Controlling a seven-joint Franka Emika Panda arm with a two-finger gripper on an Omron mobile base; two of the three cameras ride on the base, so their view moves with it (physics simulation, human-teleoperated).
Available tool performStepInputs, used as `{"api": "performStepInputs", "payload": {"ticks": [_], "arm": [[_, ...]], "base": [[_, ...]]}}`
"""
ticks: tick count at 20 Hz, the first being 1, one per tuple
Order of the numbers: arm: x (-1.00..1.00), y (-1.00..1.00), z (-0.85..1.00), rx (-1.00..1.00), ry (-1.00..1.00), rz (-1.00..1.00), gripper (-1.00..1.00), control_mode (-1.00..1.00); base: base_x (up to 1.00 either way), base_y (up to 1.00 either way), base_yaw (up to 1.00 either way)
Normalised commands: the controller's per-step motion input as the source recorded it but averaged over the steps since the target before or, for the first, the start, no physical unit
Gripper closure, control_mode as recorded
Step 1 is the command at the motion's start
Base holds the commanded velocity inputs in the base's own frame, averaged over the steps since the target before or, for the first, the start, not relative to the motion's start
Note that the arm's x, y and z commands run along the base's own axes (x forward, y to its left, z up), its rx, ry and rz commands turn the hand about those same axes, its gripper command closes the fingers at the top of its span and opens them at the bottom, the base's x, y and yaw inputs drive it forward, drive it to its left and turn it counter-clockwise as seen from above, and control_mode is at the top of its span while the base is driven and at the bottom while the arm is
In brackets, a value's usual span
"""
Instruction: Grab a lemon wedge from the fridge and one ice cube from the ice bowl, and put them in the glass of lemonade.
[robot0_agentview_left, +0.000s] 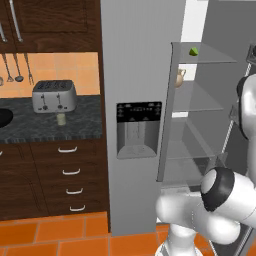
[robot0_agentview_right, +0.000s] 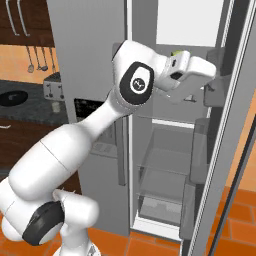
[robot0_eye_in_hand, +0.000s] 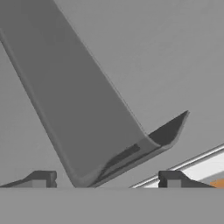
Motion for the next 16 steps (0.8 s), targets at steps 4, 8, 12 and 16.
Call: {"api": "performStepInputs", "payload": {"ticks": [4, 8, 12, 16], "arm": [[-0.04, 0.52, 0.41, 0.0, -0.02, 0.0, -1.0, -1.0], [0.0, 1.0, 0.42, 0.0, -0.03, 0.0, -1.0, -1.0], [0.0, 1.0, -0.09, 0.23, -0.26, 0.0, -1.0, -1.0], [0.0, 0.89, -0.84, 0.76, -0.38, 0.0, -1.0, -1.0]], "base": [[0.0, 0.0, 0.0], [0.0, 0.0, 0.0], [0.0, 0.0, 0.0], [0.0, 0.0, 0.0]]}}
